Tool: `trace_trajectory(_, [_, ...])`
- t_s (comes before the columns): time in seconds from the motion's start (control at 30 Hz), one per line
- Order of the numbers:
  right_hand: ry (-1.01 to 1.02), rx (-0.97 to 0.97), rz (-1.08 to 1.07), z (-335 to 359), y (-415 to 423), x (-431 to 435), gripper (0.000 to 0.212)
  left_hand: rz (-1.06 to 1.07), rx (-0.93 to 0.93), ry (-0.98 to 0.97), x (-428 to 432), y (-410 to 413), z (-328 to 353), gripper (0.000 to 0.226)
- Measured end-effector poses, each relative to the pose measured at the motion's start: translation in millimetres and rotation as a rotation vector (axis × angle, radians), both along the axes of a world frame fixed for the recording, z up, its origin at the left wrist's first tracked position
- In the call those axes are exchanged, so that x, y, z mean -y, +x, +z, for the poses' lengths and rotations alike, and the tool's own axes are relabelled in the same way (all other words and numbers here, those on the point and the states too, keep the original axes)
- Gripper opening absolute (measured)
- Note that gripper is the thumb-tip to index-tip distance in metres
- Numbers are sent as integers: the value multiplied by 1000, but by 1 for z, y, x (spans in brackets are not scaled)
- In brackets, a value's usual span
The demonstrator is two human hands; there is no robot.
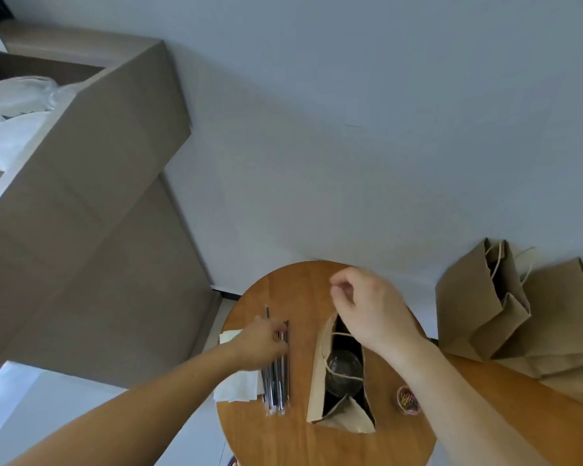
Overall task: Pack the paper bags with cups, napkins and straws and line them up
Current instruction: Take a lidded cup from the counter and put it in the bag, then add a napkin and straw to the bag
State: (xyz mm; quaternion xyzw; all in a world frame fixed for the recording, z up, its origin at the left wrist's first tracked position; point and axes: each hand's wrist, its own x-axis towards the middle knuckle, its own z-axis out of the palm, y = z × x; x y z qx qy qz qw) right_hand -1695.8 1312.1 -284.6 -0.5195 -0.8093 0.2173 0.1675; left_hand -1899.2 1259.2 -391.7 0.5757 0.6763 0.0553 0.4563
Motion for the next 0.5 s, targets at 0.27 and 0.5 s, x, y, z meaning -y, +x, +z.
trace_trajectory(0.27, [-592,-34,-35,-146,-128,42,20,391,-106,-122,40,-86,-41,35])
trace_trajectory(0.5, [-692,116,-274,-265,-144,53,32,438,-98,-164,55,-101,-95,17])
